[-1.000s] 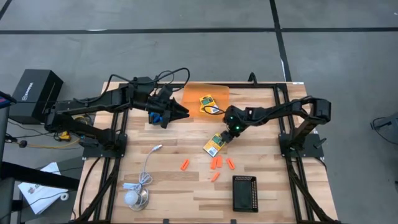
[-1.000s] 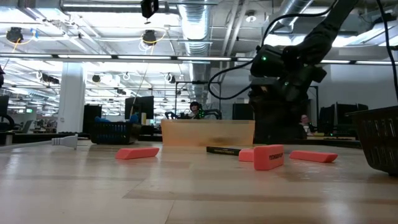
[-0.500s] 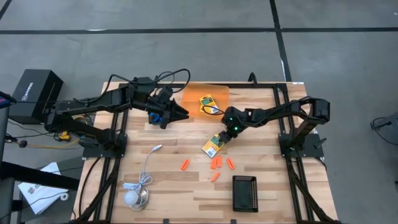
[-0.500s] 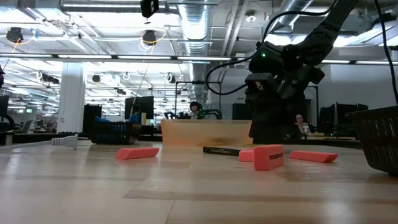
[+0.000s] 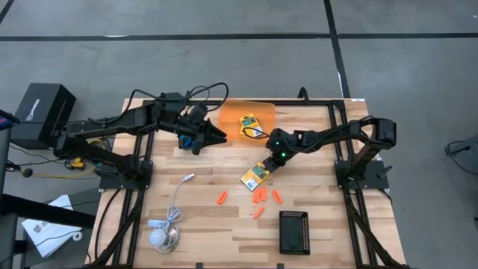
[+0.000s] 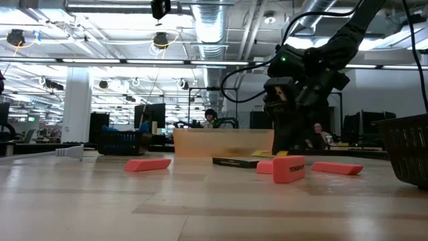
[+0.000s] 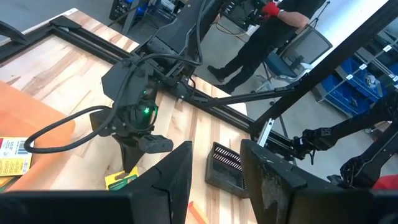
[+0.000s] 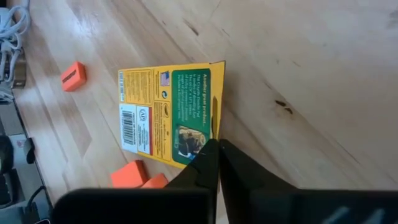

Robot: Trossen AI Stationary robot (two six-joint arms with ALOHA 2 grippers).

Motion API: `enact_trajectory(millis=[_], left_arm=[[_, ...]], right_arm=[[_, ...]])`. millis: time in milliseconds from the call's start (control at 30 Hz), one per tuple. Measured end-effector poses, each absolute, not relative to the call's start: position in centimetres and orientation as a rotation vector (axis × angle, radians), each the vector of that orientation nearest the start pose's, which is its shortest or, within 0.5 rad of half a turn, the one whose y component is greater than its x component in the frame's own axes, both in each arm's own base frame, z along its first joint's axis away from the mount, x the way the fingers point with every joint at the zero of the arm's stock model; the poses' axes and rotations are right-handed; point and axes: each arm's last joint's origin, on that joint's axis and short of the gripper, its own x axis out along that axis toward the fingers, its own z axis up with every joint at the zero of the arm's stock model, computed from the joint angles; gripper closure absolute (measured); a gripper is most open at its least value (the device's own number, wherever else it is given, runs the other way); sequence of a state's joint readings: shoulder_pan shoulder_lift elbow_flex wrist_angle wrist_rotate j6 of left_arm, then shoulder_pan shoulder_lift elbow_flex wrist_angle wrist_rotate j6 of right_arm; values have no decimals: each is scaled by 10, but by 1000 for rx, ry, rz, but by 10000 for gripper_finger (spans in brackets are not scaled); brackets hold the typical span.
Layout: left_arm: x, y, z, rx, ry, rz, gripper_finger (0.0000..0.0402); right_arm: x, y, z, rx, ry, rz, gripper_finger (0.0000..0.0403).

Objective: Pick & Place School Supplies
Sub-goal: Put the crayon box into the orange bin

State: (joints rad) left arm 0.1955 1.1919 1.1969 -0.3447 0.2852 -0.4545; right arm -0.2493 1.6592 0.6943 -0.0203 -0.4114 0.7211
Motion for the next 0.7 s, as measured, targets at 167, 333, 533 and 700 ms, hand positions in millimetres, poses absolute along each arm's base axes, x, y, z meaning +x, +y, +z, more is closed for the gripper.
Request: enact_trajectory(millis=[167, 333, 533, 700], left_arm=[[254, 42, 378, -530, 346, -12, 270], [254, 42, 378, -527, 345, -13, 270], [254, 42, 378, -507, 343, -8, 270], [254, 42, 378, -503, 342, -4, 270]], right_arm=[[279, -59, 122, 987, 952, -187, 402], [287, -60, 129, 1006, 881, -162, 403], [313, -66, 161, 991, 758, -84, 403], [334, -74, 194, 956, 647, -43, 403]])
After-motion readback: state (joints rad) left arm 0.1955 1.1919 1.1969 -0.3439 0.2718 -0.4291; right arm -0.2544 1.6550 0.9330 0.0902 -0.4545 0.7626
